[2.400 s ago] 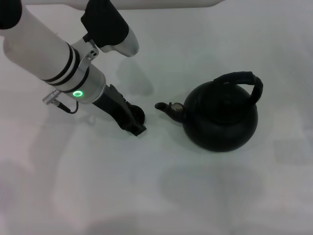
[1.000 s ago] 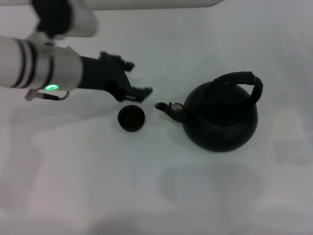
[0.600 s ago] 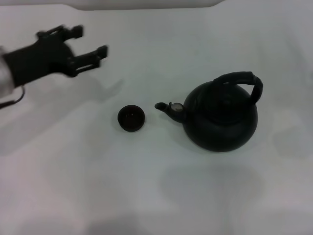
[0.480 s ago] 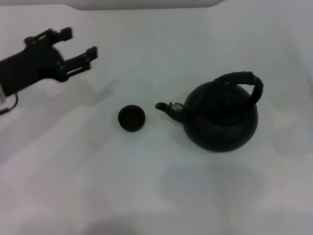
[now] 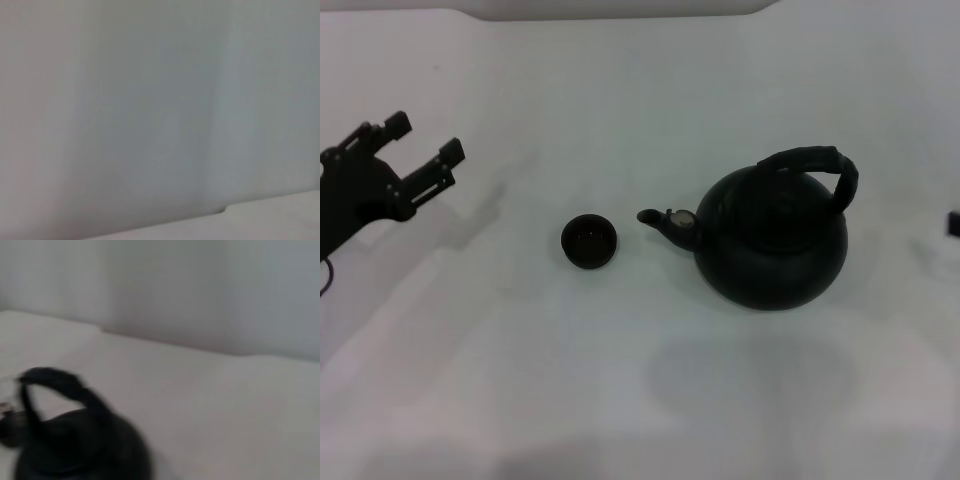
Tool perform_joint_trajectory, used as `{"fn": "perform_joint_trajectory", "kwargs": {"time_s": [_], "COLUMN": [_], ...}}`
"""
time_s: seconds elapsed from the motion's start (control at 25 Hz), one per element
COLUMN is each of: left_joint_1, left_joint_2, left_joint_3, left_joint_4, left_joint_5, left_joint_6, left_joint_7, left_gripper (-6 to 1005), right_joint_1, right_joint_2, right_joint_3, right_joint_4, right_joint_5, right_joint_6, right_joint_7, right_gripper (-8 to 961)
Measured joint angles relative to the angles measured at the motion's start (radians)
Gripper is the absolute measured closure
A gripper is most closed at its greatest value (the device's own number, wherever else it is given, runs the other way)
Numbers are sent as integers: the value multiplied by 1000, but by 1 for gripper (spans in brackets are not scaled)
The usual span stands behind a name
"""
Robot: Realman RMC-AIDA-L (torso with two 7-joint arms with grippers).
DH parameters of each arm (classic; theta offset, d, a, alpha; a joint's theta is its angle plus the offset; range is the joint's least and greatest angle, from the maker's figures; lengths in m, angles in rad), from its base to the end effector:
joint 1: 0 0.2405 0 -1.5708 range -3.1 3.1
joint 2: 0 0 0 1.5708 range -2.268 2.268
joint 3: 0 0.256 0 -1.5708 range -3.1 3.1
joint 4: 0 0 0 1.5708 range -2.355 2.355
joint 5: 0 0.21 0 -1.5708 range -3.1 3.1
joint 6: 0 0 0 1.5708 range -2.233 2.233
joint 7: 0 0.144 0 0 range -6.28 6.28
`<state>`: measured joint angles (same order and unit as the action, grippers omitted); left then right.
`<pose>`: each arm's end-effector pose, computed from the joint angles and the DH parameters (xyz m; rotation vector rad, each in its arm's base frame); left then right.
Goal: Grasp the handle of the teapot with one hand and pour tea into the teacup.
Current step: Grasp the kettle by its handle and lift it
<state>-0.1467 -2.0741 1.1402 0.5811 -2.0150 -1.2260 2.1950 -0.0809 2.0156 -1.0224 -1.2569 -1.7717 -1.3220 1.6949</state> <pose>-0.3336 0.2761 0.0005 -2.1282 -0.6387 -0.8016 0.3439 0.2362 0.0868 -2.3046 0.8860 0.3555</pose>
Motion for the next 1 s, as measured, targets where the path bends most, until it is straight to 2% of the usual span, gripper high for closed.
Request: {"fn": "perform_joint_trajectory", "kwargs": {"time_s": [0.12, 0.36, 0.56, 0.76, 1.0], "left_joint_1": [-12, -14, -13, -12, -15], "left_joint_2": [1, 2, 2, 2, 5], "left_joint_3": [0, -2, -7, -12, -13], "left_joint_4": [-39, -52, -53, -53, -51], "left_joint_5": [-2, -4, -4, -4, -5], "left_joint_6": [5, 5, 6, 7, 7], "left_joint_7": [8, 11, 12, 13, 13], "left_gripper": [201, 200, 200, 200, 201], "right_joint_1": [13, 12, 17, 44, 58], "right_joint_2": [3, 6, 5, 4, 5], "right_joint_3": [-52, -227, -275, -282, -336], "right_joint_4": [6, 5, 14, 51, 70], "right_joint_5": [0, 104, 201, 216, 218], "right_joint_6": [-23, 82, 129, 141, 220], "right_joint_7": [28, -8, -59, -74, -90], "right_gripper": [111, 122, 131, 140, 151]}}
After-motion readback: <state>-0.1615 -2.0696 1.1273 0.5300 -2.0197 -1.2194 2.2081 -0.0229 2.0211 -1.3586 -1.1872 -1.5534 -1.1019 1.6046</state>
